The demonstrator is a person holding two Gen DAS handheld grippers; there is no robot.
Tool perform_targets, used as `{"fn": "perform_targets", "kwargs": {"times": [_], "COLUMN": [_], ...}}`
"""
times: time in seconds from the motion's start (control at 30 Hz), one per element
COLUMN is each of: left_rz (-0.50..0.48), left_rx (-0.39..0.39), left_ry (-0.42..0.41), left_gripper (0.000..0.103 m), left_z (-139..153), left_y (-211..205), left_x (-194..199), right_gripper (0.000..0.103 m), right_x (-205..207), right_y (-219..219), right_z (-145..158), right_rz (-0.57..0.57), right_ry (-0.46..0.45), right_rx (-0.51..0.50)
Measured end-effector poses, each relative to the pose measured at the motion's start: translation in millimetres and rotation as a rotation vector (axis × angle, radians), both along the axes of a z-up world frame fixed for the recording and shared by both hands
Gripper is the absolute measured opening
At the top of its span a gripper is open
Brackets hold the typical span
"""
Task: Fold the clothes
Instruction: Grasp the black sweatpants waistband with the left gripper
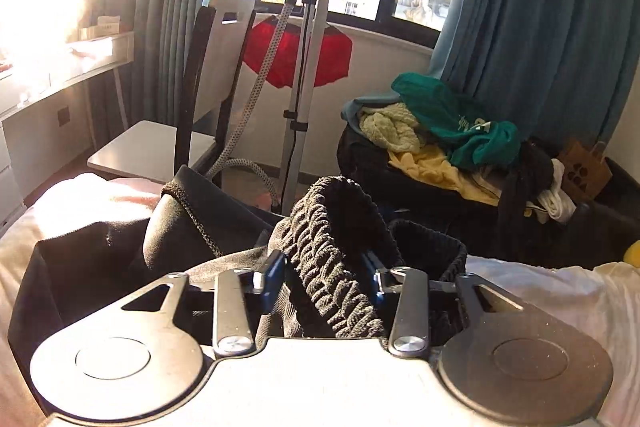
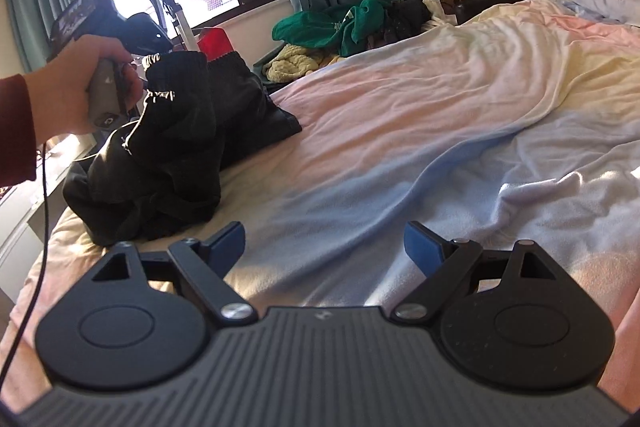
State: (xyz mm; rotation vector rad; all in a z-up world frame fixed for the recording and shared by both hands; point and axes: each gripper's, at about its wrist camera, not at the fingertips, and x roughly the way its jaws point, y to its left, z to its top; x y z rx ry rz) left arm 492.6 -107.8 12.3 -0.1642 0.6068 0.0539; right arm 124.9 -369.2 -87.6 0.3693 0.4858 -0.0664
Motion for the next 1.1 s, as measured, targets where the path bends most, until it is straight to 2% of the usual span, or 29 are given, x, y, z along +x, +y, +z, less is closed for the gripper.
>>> {"fn": "perform_targets", "kwargs": {"times": [0.03,0.17,0.33,0.47,0.63,0.77,0.83,0.9,1.1], "left_rz": [-0.002,-0.035,-0.129,-0.184,-0.173,-0.155,-0.124,-0.092,-0.019], "left_rx": [0.006,0.063,0.157,0.156,0.077,0.009,-0.048,-0.068,0.046], "left_ry": [0.001,-0.044,-0.14,-0.202,-0.244,-0.244,-0.216,-0.194,-0.11], "left_gripper": [0.012,0.01,0.009,0.009,0.009,0.009,0.009,0.008,0.009], "left_z": [1.1,16.8,53.3,80.1,94.3,89.5,78.2,64.0,8.3], "left_y": [-1.4,-6.1,-4.4,18.6,68.6,108.0,133.1,155.1,214.2], "left_x": [-5.7,-43.1,-129.5,-215.5,-311.1,-371.2,-398.8,-416.3,-431.2], "right_gripper": [0.088,0.088,0.088,0.088,0.088,0.088,0.088,0.088,0.088], "right_x": [-1.2,-8.6,-22.5,-35.3,-53.5,-70.3,-79.2,-84.2,-74.1], "right_y": [-0.1,-1.3,-1.4,-2.5,4.8,17.0,23.4,30.0,49.2], "right_z": [0.9,5.2,18.4,29.5,44.7,56.9,61.6,64.4,53.7], "right_rz": [-0.005,-0.019,-0.022,-0.017,0.018,0.076,0.109,0.137,0.203], "right_ry": [-0.009,-0.051,-0.124,-0.169,-0.232,-0.274,-0.301,-0.31,-0.216], "right_rx": [-0.004,-0.004,-0.019,-0.012,-0.031,-0.059,-0.078,-0.097,-0.114]}}
